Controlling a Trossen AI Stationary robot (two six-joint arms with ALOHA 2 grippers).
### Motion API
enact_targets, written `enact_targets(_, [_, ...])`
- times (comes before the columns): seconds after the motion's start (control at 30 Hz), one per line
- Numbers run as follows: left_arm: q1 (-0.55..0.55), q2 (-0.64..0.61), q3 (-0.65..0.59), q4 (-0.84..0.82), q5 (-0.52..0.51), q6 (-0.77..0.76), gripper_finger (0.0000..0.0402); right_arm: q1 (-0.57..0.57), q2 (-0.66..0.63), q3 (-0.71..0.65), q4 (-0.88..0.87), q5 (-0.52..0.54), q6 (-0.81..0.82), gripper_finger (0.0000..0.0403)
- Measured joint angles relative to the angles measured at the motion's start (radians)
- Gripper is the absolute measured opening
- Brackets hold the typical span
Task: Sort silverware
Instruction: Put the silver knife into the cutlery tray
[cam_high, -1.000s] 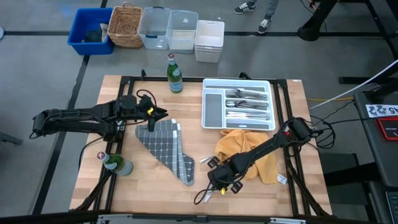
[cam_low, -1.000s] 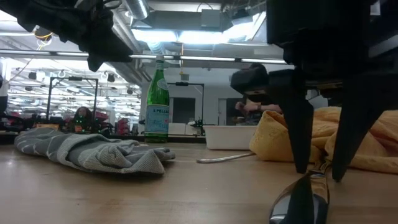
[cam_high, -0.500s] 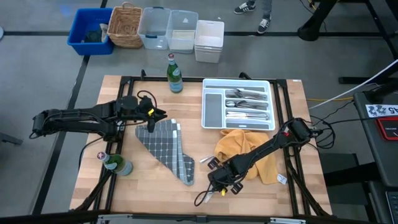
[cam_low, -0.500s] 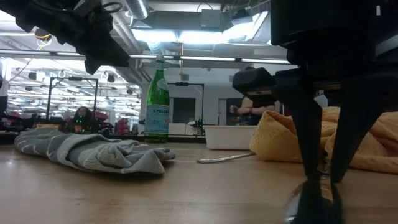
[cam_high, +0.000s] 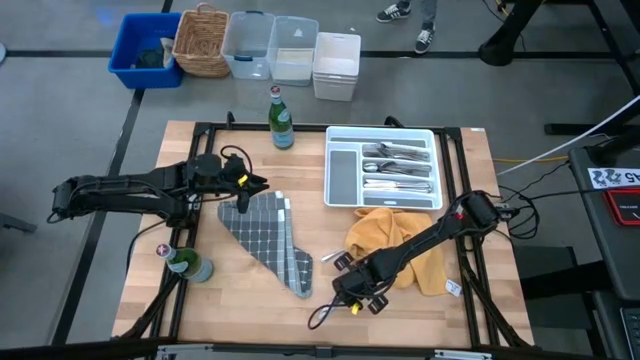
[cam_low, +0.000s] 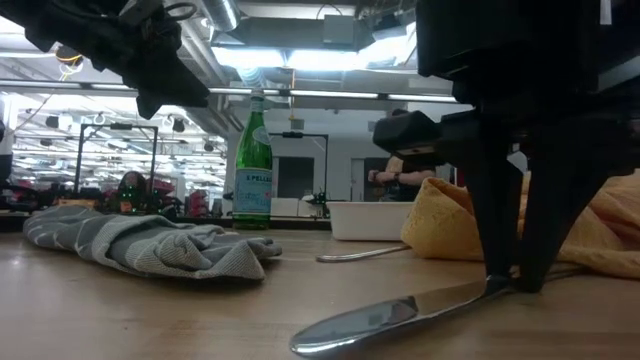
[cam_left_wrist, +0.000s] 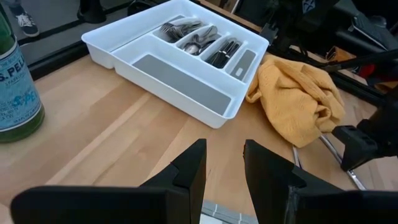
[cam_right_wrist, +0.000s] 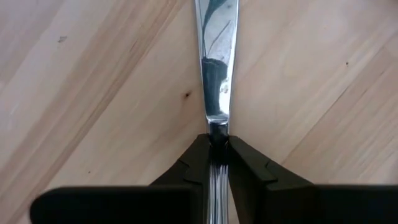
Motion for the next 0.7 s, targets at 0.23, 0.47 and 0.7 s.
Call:
enact_targets(0.23, [0.0,0.0,0.0,0.001,0.0,-0.002,0.0095,-0.001,0.004,0.024,0.035,0.009,0.014,0.0045])
enact_targets(0.47, [0.0,0.0,0.0,0.001,0.0,-0.004,0.0095,-0.001,0.004,0.024,0.04,0.005,0.078,0.0045])
enact_targets(0.7, [0.0,0.0,0.0,0.001,0.0,-0.006,0.0095,-0.001,0.004,0.043,0.032,-0.003,0.08,0.0044])
